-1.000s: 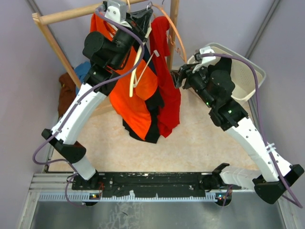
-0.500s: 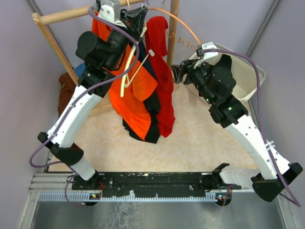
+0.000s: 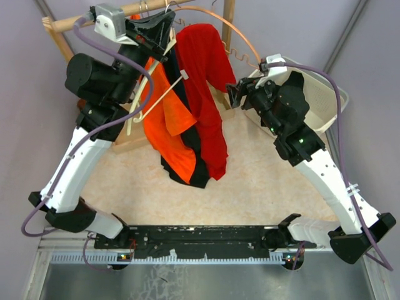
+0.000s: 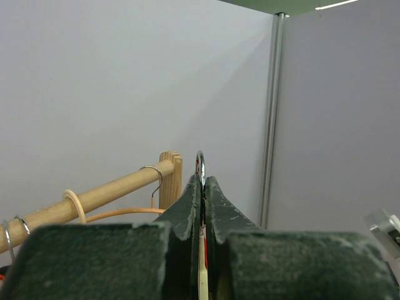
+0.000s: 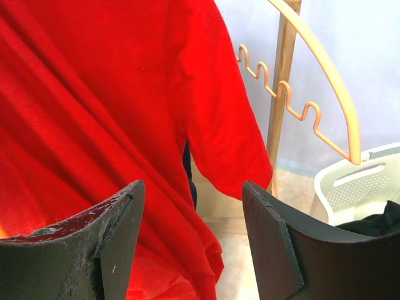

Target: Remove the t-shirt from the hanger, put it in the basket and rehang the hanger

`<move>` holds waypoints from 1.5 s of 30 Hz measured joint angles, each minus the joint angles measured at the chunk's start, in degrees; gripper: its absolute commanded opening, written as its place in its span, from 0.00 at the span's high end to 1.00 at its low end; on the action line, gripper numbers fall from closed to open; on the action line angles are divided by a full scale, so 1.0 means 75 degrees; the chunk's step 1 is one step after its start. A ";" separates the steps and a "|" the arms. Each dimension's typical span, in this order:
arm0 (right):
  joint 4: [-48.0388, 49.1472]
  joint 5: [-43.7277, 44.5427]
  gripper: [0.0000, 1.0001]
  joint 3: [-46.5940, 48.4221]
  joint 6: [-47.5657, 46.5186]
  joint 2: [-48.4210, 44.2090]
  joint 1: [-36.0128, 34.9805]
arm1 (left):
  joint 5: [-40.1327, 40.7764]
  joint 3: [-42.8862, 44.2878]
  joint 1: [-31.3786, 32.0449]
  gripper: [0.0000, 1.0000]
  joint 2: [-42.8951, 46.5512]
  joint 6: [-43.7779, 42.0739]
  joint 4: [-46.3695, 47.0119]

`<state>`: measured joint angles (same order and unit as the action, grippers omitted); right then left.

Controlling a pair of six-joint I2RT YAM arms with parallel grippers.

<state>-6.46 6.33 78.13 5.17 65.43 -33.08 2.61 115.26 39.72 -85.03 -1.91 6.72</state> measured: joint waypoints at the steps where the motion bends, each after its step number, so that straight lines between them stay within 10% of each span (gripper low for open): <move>1: 0.0003 -0.0009 0.36 0.0000 0.0009 0.0000 0.0000 | -0.0076 0.0000 0.0000 1.00 0.0067 0.0032 -0.0035; 34: 0.0501 -0.2177 0.50 0.0003 0.0466 0.0329 -0.0469 | -0.1513 -0.1932 0.0090 1.00 0.0629 0.1658 -0.0032; 42: 0.0603 -0.2136 1.00 0.0201 0.0501 0.0688 -0.0472 | -0.1728 -0.1993 0.0093 1.00 0.0653 0.1751 -0.0038; 45: 0.0656 -0.2017 1.00 0.0198 0.0510 0.0676 -0.0475 | -0.1728 -0.1999 0.0093 1.00 0.0673 0.1737 -0.0070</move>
<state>-1.54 -8.80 79.61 8.99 70.50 -36.64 -10.35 100.27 40.42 -79.99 11.11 6.20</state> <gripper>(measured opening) 0.014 0.026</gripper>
